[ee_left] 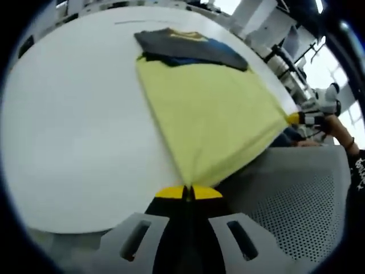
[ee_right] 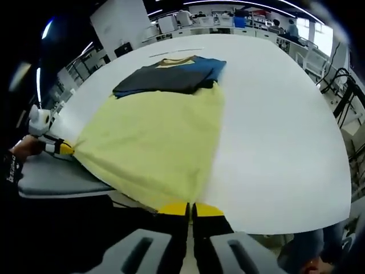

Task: Fold the garment on the visible template until the final outline fits inside the template.

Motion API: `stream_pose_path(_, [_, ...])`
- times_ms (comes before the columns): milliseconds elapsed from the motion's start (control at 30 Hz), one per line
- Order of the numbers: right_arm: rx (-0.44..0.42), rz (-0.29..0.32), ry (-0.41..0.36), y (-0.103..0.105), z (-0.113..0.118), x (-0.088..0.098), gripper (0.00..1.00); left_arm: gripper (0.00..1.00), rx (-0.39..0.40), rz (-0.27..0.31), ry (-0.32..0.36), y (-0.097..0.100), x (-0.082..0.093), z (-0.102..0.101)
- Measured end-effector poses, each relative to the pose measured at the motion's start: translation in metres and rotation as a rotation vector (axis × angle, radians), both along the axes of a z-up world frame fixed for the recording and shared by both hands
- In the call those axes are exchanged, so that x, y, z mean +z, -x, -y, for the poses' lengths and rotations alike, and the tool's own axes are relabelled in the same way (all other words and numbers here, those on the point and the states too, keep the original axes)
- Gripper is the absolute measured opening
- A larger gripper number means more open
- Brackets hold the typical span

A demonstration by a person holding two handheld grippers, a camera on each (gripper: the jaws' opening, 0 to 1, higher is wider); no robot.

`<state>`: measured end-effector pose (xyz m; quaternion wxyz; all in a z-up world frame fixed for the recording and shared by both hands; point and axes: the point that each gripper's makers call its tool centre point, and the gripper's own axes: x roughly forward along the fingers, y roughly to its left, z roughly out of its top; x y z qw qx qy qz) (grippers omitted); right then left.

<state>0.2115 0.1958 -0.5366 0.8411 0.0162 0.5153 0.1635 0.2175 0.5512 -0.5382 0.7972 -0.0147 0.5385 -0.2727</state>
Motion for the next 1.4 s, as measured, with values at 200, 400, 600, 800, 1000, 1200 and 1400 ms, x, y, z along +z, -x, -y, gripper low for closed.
stream_pose_path(200, [0.02,-0.015,0.002,0.008,-0.004,-0.001,0.0,0.0,0.023,-0.03,0.004,0.009,-0.002,-0.005])
stream_pose_path(400, [0.017,-0.034,-0.033,0.017,-0.009,-0.003,0.0,0.0,0.002,-0.044,-0.017,0.018,-0.004,-0.009])
stream_pose_path(600, [0.009,-0.03,-0.049,0.02,-0.012,-0.002,0.0,0.0,0.001,-0.046,-0.021,0.02,-0.003,-0.011])
stream_pose_path(800, [0.002,-0.003,-0.041,0.013,-0.009,0.005,0.0,0.0,0.007,-0.025,0.009,0.012,0.01,-0.009])
stream_pose_path(1000, [0.001,0.05,-0.039,-0.003,-0.009,0.024,0.0,0.0,0.011,0.023,0.026,-0.006,0.025,-0.012])
stream_pose_path(1200, [0.007,0.122,-0.042,-0.026,-0.009,0.048,0.0,0.0,0.004,0.07,0.031,-0.023,0.041,-0.011])
stream_pose_path(1400, [0.033,0.169,-0.029,-0.046,-0.011,0.062,0.0,0.0,-0.002,0.117,0.026,-0.041,0.053,-0.011])
